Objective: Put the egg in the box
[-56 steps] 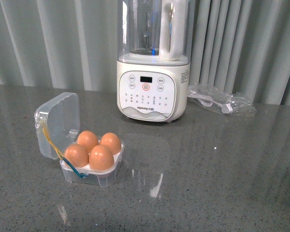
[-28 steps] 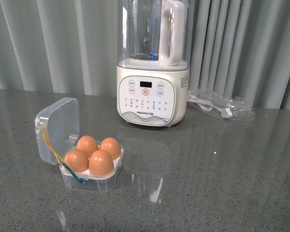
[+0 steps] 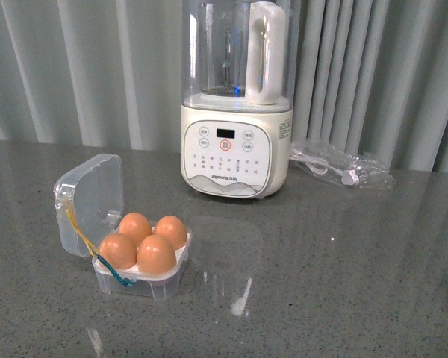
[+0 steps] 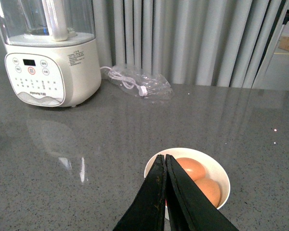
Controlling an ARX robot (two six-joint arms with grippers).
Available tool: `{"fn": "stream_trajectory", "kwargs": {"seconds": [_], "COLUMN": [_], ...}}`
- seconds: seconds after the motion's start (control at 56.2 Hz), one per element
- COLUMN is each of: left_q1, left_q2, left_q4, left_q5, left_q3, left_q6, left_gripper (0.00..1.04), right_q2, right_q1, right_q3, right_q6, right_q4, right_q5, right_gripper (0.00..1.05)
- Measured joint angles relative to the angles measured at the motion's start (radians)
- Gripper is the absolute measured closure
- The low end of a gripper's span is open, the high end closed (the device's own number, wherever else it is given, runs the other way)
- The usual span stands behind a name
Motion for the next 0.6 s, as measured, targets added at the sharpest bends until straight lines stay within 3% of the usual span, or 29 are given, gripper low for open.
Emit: {"fn": "stream_trajectory", "kwargs": {"seconds": [0.267, 0.373, 0.604], "left_q1": [0.0, 0.0, 0.0], "left_q2": [0.0, 0.0, -0.001], "left_q4": [0.0, 0.0, 0.0], "left_q5": [0.0, 0.0, 0.0], "left_q3": [0.0, 0.0, 0.0], "left_q6": [0.0, 0.0, 0.0], "left_gripper": [0.07, 0.07, 0.07], "right_q2": [-0.058, -0.196, -0.239], "right_q1": [0.0, 0.0, 0.0], "right_q3": [-0.025, -0.054, -0.062], "right_q6": [0.0, 0.0, 0.0], "right_q4": [-0.032, -0.167, -0.177], "right_q5": [0.0, 0.0, 0.0], "right_gripper": [1.02, 1.02, 1.02]}}
